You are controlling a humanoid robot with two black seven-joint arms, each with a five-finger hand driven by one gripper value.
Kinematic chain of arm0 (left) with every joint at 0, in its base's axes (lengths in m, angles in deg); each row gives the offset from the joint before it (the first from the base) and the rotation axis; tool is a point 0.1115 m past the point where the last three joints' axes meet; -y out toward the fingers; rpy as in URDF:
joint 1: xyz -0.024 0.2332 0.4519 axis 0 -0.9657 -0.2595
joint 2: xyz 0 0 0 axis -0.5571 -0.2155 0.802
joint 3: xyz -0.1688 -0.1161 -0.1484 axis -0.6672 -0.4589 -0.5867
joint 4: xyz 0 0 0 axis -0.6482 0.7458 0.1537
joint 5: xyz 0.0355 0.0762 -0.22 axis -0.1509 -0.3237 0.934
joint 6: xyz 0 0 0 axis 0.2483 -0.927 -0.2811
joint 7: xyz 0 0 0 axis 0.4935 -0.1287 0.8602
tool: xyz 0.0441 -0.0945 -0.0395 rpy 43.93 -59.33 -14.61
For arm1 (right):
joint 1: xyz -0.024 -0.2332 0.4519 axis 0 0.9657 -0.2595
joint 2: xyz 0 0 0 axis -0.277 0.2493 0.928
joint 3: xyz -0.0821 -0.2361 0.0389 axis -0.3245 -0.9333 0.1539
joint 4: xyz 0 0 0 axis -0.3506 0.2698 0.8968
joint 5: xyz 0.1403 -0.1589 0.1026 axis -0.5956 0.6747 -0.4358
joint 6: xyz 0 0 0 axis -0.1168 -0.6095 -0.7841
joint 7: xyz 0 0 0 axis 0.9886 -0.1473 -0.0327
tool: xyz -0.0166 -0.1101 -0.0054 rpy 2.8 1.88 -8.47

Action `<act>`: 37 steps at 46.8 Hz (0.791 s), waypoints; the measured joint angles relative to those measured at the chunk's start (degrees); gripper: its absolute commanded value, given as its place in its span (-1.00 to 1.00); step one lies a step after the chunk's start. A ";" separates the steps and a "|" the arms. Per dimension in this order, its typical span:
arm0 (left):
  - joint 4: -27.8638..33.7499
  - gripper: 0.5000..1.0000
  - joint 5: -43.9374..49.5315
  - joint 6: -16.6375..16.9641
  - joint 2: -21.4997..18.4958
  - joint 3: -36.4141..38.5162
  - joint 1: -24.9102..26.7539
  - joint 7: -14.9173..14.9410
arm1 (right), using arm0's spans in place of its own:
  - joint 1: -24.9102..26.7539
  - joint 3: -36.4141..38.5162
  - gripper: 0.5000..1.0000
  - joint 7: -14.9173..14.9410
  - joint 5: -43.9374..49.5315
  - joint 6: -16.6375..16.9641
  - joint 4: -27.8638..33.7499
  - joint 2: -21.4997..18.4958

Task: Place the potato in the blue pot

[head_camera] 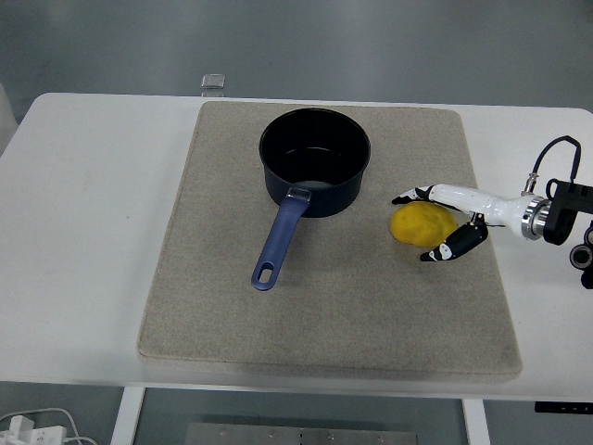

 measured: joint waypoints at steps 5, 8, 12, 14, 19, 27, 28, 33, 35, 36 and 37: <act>0.00 1.00 -0.03 0.00 0.00 0.00 0.00 0.00 | -0.40 -1.04 -1.00 1.44 0.83 0.00 0.12 0.01; 0.00 1.00 -0.05 0.00 0.00 0.00 -0.01 0.00 | -0.43 -1.09 -1.00 1.76 0.82 -0.04 0.38 0.01; 0.00 1.00 -0.05 0.00 0.00 0.00 -0.01 0.00 | -0.43 -1.08 -1.00 1.82 0.62 -0.07 0.87 -0.01; 0.00 1.00 -0.05 0.00 0.00 0.00 -0.01 0.00 | -0.43 -1.06 -1.00 1.87 0.49 -0.08 0.98 -0.03; 0.00 1.00 -0.05 0.00 0.00 0.00 -0.01 0.00 | -0.40 -0.95 -1.00 1.90 0.22 -0.25 1.04 -0.04; 0.00 1.00 -0.01 0.00 0.00 0.00 0.00 0.00 | -0.36 -0.97 -1.00 1.84 -0.11 -0.69 1.15 -0.04; 0.00 1.00 -0.01 0.00 0.00 0.00 -0.01 0.00 | -0.36 -0.98 -1.00 1.84 -0.16 -0.73 1.19 -0.04; 0.00 1.00 0.00 0.00 0.00 0.00 -0.01 0.00 | -0.36 -1.00 -1.00 1.83 -0.25 -0.77 1.22 -0.04; 0.00 1.00 0.00 0.00 0.00 0.00 -0.01 0.00 | -0.36 -1.00 -1.00 1.83 -0.26 -0.78 1.22 -0.04; 0.00 1.00 0.00 0.00 0.00 0.00 -0.01 0.00 | -0.37 -1.01 -1.00 1.82 -0.28 -0.78 1.22 -0.04; 0.00 1.00 0.00 0.00 0.00 0.00 -0.01 0.00 | -0.37 -1.00 -1.00 1.82 -0.28 -0.78 1.22 -0.04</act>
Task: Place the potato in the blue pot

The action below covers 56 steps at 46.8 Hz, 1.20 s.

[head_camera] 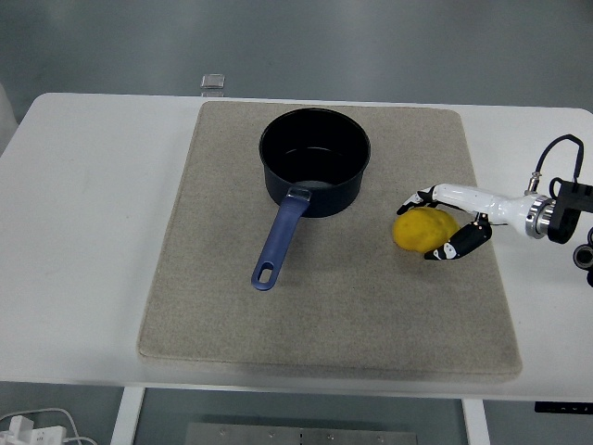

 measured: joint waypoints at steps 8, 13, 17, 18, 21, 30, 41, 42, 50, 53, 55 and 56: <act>0.00 1.00 -0.04 0.00 0.00 0.00 0.00 0.00 | -0.03 0.12 -1.00 0.00 -0.01 0.00 0.00 0.00; 0.00 1.00 -0.04 0.00 0.00 0.00 0.00 0.00 | -0.06 0.29 -1.00 0.00 -0.10 0.00 0.00 0.00; 0.00 1.00 -0.04 0.00 0.00 0.00 0.00 0.00 | -0.08 0.32 -1.00 -0.01 -0.11 0.00 0.00 0.00; 0.00 1.00 -0.04 0.00 0.00 0.00 0.00 0.00 | -0.08 0.33 -1.00 0.00 -0.11 0.00 0.00 0.00; 0.00 1.00 -0.04 0.00 0.00 0.00 0.00 0.00 | -0.08 0.33 -1.00 -0.01 -0.11 0.00 0.00 0.00; 0.00 1.00 -0.01 0.00 0.00 0.00 0.00 0.00 | -0.08 0.45 -1.00 -0.01 -0.11 0.00 0.27 0.01; 0.00 1.00 -0.01 0.00 0.00 0.00 0.00 0.00 | -0.15 0.75 -1.00 0.00 -0.15 0.00 0.27 0.21; 0.00 1.00 -0.01 0.00 0.00 0.00 0.00 0.00 | -0.17 0.77 -1.00 0.00 -0.16 0.00 0.27 0.25; 0.00 1.00 -0.02 0.00 0.00 0.00 0.00 0.00 | -0.19 0.88 -1.00 0.00 -0.19 0.08 0.27 0.45; 0.00 1.00 -0.02 0.00 0.00 0.00 0.00 0.00 | -0.30 0.92 -1.00 0.00 -0.19 0.19 0.27 0.71; 0.00 1.00 -0.02 0.00 0.00 0.00 0.00 0.00 | -1.25 0.94 -1.00 -0.01 -0.19 0.36 0.29 0.85; 0.00 1.00 -0.02 0.00 0.00 0.00 0.01 0.00 | -1.94 0.97 -1.00 0.00 -0.26 0.43 0.36 0.91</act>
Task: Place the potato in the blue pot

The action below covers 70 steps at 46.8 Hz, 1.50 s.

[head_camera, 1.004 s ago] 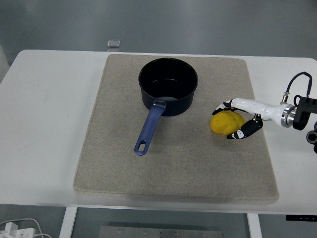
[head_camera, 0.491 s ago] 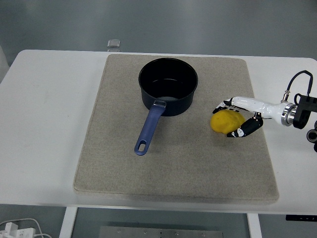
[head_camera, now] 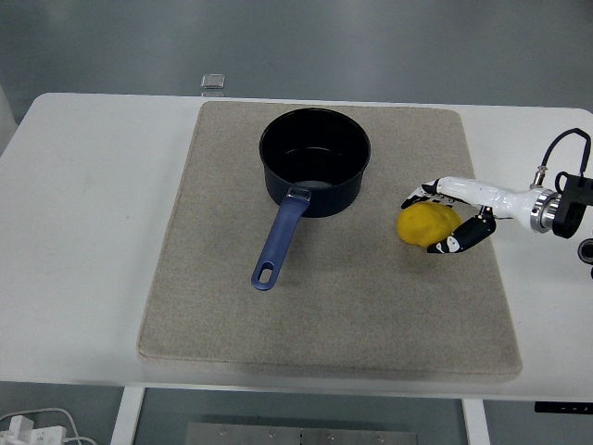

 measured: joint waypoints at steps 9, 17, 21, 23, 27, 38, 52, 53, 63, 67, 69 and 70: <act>0.00 1.00 0.03 0.00 0.00 0.00 -0.01 0.00 | -5.97 0.06 -1.00 0.15 -2.33 2.47 2.09 2.53; 0.00 1.00 0.03 0.01 0.00 0.00 -0.01 0.00 | -10.69 0.05 -1.00 0.66 -3.53 5.43 5.33 3.58; 0.00 1.00 0.02 0.00 0.00 0.00 -0.01 0.00 | -12.17 0.10 -1.00 0.70 -3.69 6.73 6.55 3.62; 0.00 1.00 -0.01 0.00 0.00 0.00 0.00 0.00 | -12.75 0.14 -1.00 0.70 -3.71 7.16 6.89 3.62; 0.00 1.00 -0.01 0.00 0.00 0.00 -0.01 0.00 | -13.66 0.16 -1.00 0.71 -3.71 7.54 7.02 3.46; 0.00 1.00 0.02 0.00 0.00 0.00 -0.01 0.00 | -15.19 0.25 -1.00 0.46 -5.85 7.52 7.12 1.67; 0.00 1.00 0.02 0.01 0.00 0.00 -0.01 0.00 | -19.96 -0.86 -1.00 -0.10 -10.97 7.65 15.05 -12.47; 0.00 1.00 0.03 0.00 0.00 -0.01 0.02 -0.01 | -20.07 -0.87 -1.00 -0.11 -11.12 7.74 15.81 -13.51; 0.00 1.00 0.02 0.00 0.00 0.00 0.00 0.00 | -20.40 -0.89 -1.00 -0.18 -12.34 10.24 25.72 -24.97; 0.00 1.00 0.02 0.00 0.00 0.00 -0.01 -0.01 | -20.40 -0.88 -1.00 -0.18 -12.51 11.03 28.35 -28.09; 0.00 1.00 0.01 0.00 0.00 0.00 -0.01 0.00 | -20.40 -0.84 -1.00 -0.18 -12.52 11.13 29.18 -29.38; 0.00 1.00 0.02 0.00 0.00 0.00 -0.01 0.00 | -20.39 -0.84 -1.00 -0.18 -12.52 11.15 29.51 -29.89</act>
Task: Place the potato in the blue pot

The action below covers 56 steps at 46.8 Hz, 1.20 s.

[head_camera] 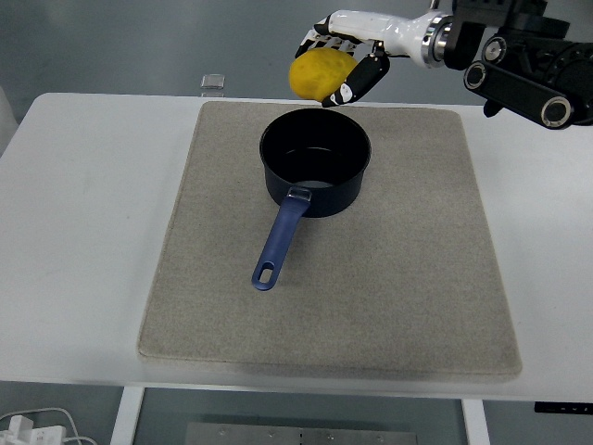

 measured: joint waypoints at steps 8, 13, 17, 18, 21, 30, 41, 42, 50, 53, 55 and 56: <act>0.00 1.00 -0.03 0.00 0.00 0.00 0.00 0.00 | 0.78 -0.18 -1.00 0.00 0.05 0.02 2.46 -3.32; 0.00 1.00 -0.04 0.00 0.00 0.00 0.01 0.00 | 1.92 -0.64 -1.00 0.01 0.09 0.02 4.65 -5.71; 0.00 1.00 -0.04 0.00 0.00 0.00 0.00 0.00 | 3.90 -1.76 -1.00 0.06 0.11 0.02 6.12 -7.07; 0.00 1.00 -0.04 0.00 0.00 0.00 0.00 0.00 | 4.40 -1.98 -1.00 0.09 0.11 0.02 6.56 -7.27; 0.00 1.00 -0.04 0.00 0.00 0.00 0.00 0.00 | 5.42 -2.23 -1.00 0.08 0.11 0.02 7.52 -7.75; 0.00 1.00 -0.04 0.00 0.00 0.00 0.00 0.00 | 8.37 -2.42 -1.00 0.10 0.45 0.02 8.48 -8.55; 0.00 1.00 -0.03 0.00 0.00 0.00 0.00 0.00 | 10.12 -2.48 -1.00 0.10 0.80 0.02 10.27 -8.63; 0.00 1.00 -0.03 0.00 0.00 0.00 0.00 0.00 | 10.16 -2.47 -1.00 0.10 0.80 0.02 10.41 -8.64; 0.00 1.00 0.00 0.00 0.00 0.00 0.00 0.00 | 11.00 -2.22 -0.10 0.10 0.45 -0.02 10.89 -8.64; 0.00 1.00 0.00 0.00 0.00 0.00 0.00 0.00 | 11.42 -2.13 0.71 0.10 0.30 -0.03 10.90 -8.64; 0.00 1.00 0.00 0.00 0.00 0.00 0.00 0.00 | 11.51 -2.14 0.78 0.10 0.29 -0.03 10.90 -8.64; 0.00 1.00 0.00 0.00 0.00 0.00 0.00 0.00 | 11.54 -2.15 0.78 0.10 0.29 -0.03 10.91 -8.64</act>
